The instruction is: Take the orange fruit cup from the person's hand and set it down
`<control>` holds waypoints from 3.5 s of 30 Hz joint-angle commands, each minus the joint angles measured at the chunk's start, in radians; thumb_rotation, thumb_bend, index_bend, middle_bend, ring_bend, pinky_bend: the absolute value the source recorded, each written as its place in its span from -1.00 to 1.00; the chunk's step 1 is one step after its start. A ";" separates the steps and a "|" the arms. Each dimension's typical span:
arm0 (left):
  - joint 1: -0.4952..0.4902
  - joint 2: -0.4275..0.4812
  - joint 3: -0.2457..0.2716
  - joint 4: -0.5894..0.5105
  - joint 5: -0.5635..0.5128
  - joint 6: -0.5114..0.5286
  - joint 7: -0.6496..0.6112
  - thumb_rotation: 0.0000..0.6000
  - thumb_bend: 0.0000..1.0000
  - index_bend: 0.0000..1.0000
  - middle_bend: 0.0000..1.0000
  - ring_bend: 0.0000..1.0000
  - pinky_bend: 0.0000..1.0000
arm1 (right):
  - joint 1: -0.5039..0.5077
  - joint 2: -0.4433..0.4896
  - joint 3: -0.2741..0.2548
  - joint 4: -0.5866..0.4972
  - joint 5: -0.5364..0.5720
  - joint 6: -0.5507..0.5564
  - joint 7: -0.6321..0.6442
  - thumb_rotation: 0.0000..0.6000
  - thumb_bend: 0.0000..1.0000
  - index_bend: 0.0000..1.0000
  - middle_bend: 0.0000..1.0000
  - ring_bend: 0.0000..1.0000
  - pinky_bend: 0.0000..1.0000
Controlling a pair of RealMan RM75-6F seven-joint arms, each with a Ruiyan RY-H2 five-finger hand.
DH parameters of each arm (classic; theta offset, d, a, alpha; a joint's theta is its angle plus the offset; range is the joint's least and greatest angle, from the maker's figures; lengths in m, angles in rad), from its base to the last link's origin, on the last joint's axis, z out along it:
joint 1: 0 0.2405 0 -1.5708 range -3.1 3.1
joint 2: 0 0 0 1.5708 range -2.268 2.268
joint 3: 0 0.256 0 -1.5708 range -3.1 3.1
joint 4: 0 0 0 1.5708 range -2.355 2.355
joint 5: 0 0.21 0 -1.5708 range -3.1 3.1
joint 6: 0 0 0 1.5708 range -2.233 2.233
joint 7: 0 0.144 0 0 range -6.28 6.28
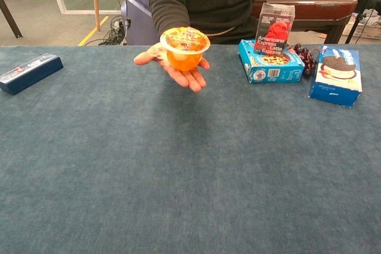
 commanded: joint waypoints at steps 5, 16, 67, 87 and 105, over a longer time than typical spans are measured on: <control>0.001 0.002 0.001 -0.005 0.005 0.004 0.003 1.00 -0.40 -1.00 -1.00 -0.93 -0.81 | 0.000 -0.001 -0.003 0.002 -0.012 0.005 0.008 1.00 -0.49 -1.00 -0.70 -0.90 -0.79; 0.002 0.006 0.001 -0.016 0.010 0.010 0.010 1.00 -0.40 -1.00 -1.00 -0.93 -0.81 | 0.046 0.030 -0.001 -0.027 -0.063 -0.041 0.019 1.00 -0.49 -1.00 -0.70 -0.90 -0.79; 0.042 0.025 0.010 -0.038 0.011 0.056 0.029 1.00 -0.40 -1.00 -1.00 -0.93 -0.81 | 0.959 -0.430 0.244 0.192 0.479 -0.751 -0.265 1.00 -0.68 -1.00 -0.91 -1.00 -0.90; 0.051 0.036 0.007 -0.039 -0.001 0.054 0.023 1.00 -0.40 -1.00 -1.00 -0.93 -0.81 | 1.049 -0.545 0.219 0.376 0.482 -0.763 -0.198 1.00 -0.48 -0.74 -0.55 -0.78 -0.42; 0.049 0.030 0.005 -0.029 -0.003 0.045 0.015 1.00 -0.40 -1.00 -1.00 -0.93 -0.81 | 0.946 -0.450 0.212 0.300 0.286 -0.632 -0.004 1.00 -0.22 -0.21 -0.22 -0.38 0.19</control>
